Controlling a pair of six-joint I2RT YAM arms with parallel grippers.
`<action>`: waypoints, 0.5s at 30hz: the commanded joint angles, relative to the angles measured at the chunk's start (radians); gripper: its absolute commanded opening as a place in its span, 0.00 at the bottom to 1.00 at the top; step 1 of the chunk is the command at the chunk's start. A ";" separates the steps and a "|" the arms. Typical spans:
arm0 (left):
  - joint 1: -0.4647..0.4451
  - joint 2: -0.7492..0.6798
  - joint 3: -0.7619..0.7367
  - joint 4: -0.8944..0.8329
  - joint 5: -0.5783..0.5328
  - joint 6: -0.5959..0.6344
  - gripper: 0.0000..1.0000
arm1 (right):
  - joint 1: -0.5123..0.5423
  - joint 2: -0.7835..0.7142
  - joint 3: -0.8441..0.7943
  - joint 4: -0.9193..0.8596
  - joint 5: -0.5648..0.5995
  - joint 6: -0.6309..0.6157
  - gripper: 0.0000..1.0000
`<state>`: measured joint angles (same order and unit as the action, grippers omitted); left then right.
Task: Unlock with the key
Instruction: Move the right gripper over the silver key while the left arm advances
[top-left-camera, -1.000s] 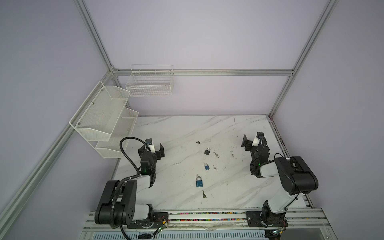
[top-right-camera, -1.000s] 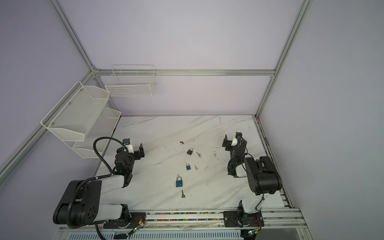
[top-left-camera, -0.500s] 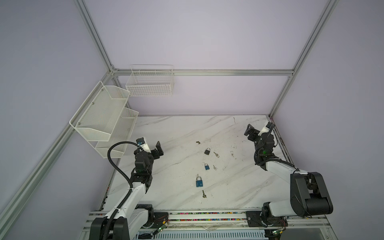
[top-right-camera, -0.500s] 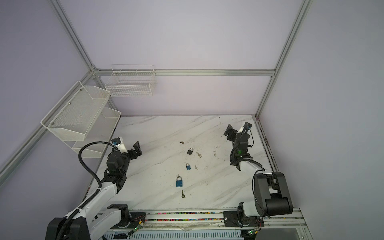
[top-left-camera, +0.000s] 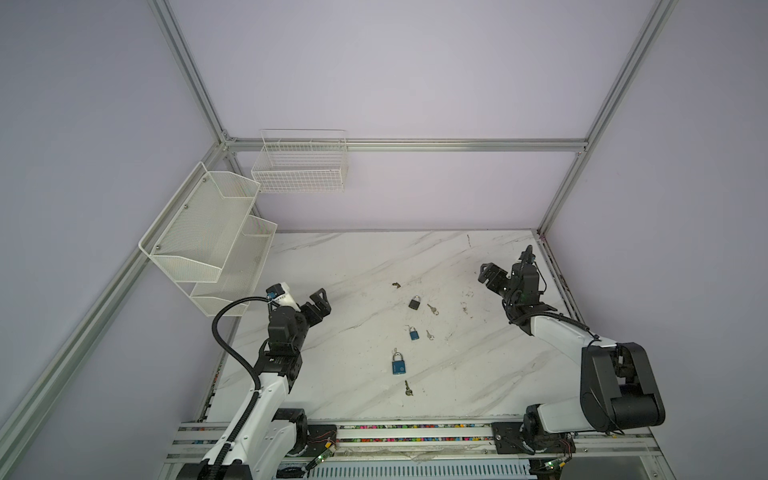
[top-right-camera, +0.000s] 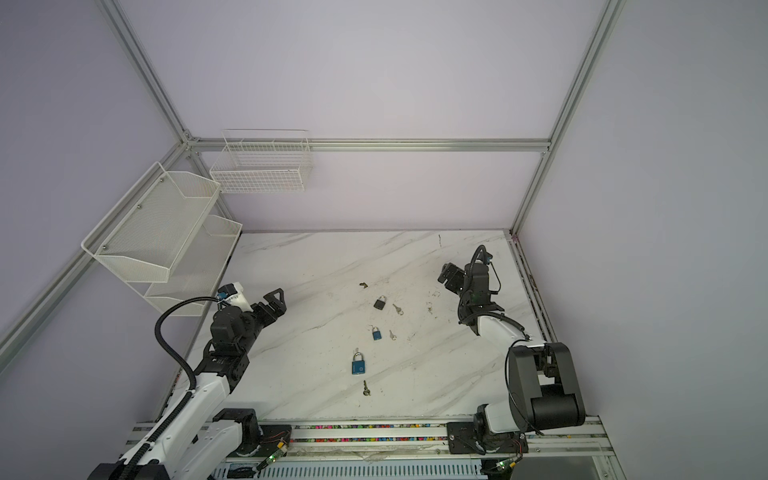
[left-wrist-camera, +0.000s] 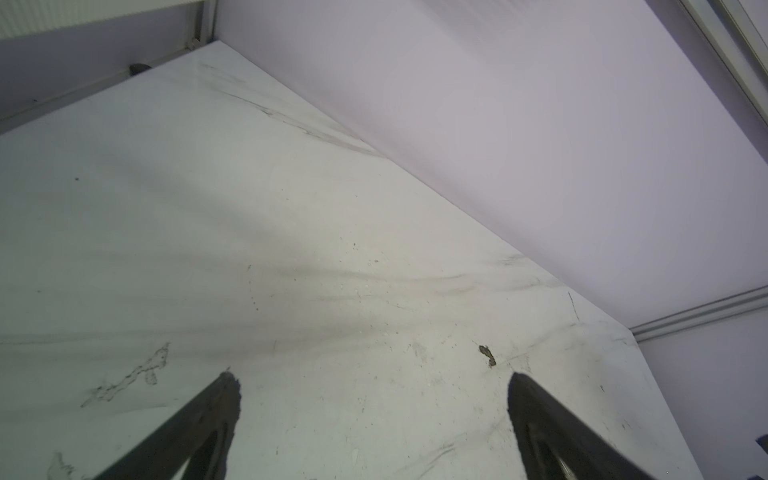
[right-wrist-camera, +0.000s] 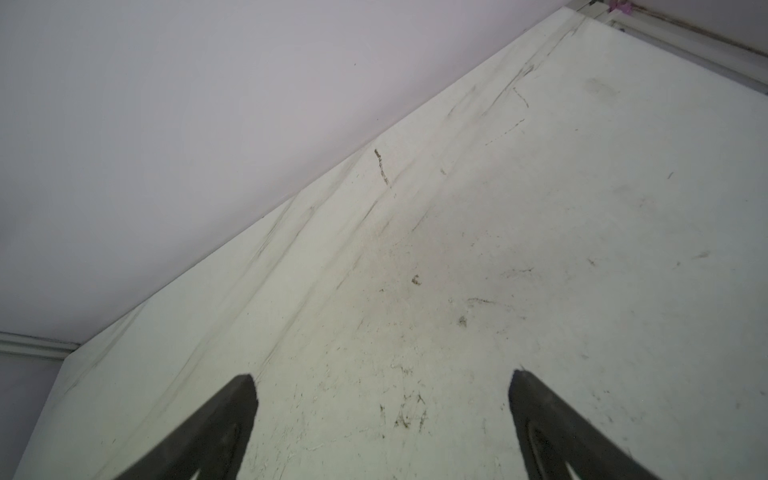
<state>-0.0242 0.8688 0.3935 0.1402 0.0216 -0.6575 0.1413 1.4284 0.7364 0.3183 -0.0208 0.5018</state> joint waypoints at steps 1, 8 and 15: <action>-0.031 0.018 0.107 -0.022 0.128 -0.061 1.00 | 0.050 0.006 0.042 -0.117 -0.015 -0.045 0.98; -0.188 0.049 0.130 -0.066 0.098 -0.095 1.00 | 0.230 0.063 0.136 -0.274 0.052 -0.118 0.98; -0.339 0.092 0.143 -0.067 0.032 -0.132 1.00 | 0.364 0.153 0.216 -0.401 0.091 -0.171 0.97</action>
<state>-0.3206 0.9478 0.4358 0.0681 0.0841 -0.7586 0.4690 1.5536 0.9180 0.0227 0.0257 0.3752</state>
